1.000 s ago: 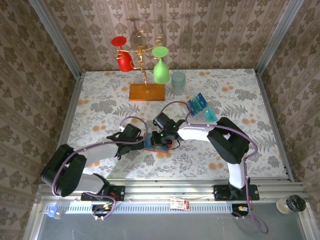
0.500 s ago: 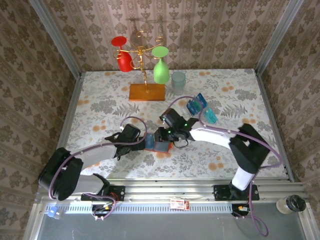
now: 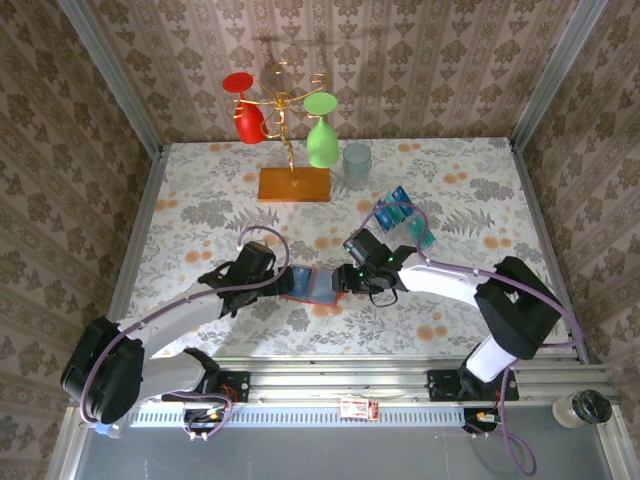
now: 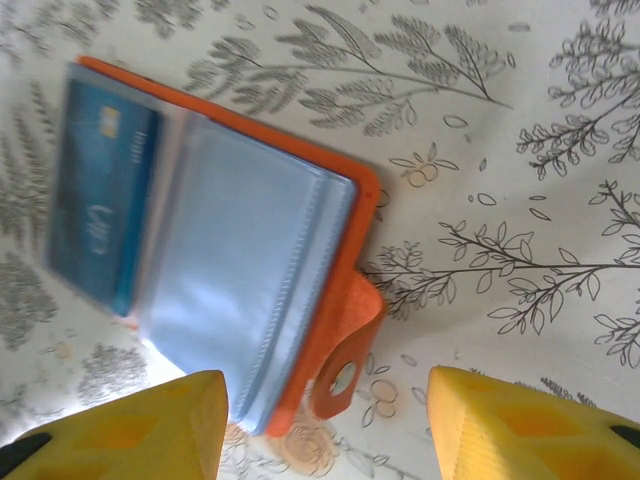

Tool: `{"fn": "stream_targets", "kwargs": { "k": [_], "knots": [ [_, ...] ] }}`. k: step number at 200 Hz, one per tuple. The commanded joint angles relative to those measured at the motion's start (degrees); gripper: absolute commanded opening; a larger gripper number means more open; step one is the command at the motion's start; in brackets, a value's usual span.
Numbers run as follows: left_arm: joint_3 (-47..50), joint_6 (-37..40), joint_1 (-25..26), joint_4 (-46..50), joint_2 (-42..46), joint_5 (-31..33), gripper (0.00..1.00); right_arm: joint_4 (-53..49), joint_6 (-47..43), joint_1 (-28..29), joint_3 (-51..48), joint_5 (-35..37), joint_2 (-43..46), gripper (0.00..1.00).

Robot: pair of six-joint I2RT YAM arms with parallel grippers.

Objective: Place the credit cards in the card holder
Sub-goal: Move the card holder to the center of the table.

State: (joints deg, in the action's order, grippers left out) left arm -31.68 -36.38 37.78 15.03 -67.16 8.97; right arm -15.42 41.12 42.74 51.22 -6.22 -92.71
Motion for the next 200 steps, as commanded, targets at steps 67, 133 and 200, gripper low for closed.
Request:
{"fn": "stream_targets", "kwargs": {
  "k": [67,133,200],
  "knots": [
    [-0.76,1.85,-0.58,-3.83,-2.25,-4.34,1.0,-3.12,-6.96,-3.69,6.37,3.29,-5.44,0.0],
    [-0.07,0.46,-0.51,-11.65,-6.89,-9.28,1.0,-0.21,-5.13,-3.99,3.27,0.87,-4.7,0.0],
    [0.22,-1.71,-0.34,-18.23,-12.41,-12.97,1.0,2.48,-3.75,-3.98,1.85,-0.98,-4.75,0.0]
  ]
}}
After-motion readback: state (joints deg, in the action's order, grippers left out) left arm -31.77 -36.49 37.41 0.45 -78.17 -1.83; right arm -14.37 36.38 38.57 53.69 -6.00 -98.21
